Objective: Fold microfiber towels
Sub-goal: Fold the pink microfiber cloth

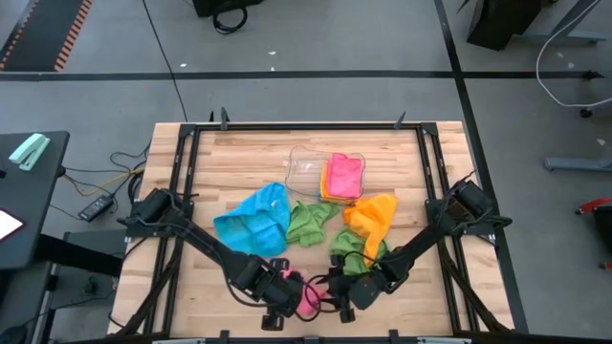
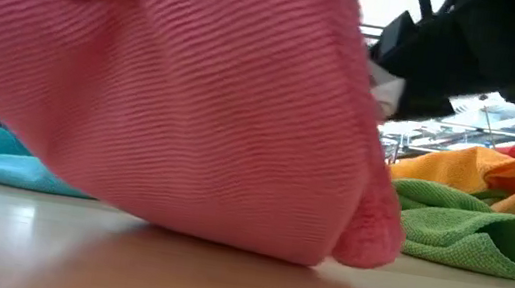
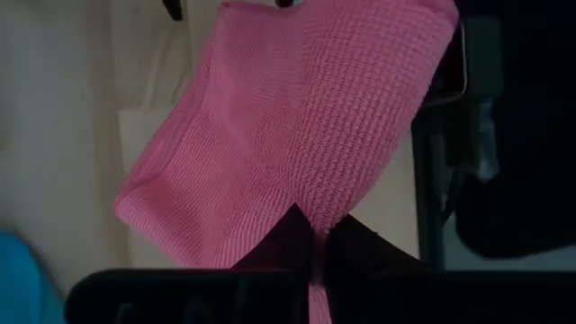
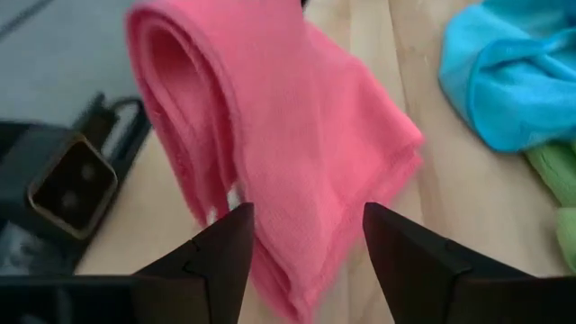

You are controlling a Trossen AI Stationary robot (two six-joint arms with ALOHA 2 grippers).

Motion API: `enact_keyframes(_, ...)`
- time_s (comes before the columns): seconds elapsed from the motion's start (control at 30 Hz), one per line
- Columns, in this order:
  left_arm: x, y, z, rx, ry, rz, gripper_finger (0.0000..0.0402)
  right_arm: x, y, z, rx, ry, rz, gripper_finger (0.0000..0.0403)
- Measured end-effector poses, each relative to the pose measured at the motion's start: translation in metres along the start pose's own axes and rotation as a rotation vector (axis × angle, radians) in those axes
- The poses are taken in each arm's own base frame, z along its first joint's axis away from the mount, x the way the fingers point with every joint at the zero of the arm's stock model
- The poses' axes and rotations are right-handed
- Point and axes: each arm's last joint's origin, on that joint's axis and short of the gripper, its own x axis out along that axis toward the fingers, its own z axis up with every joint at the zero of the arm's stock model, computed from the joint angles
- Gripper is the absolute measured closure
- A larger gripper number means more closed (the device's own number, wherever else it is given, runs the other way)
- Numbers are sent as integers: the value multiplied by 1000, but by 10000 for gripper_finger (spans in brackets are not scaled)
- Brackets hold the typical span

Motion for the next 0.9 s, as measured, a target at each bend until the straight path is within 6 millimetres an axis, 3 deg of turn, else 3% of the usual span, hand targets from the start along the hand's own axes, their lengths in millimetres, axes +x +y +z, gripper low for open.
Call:
enact_keyframes(0.33, 2, 11, 16, -118, -94, -7, 385, -25, 11, 1, -102, 61, 7, 165)
enact_keyframes(0.67, 22, 17, 21, -191, -102, -5, 372, -42, 25, -1, -133, 53, -16, 152)
enact_keyframes(0.77, 22, 17, 21, -202, -108, -12, 381, -55, 28, 4, -123, 22, -54, 152)
enact_keyframes(0.9, 21, 19, 23, -248, -113, -17, 384, -58, 32, 11, -78, -46, -37, 151)
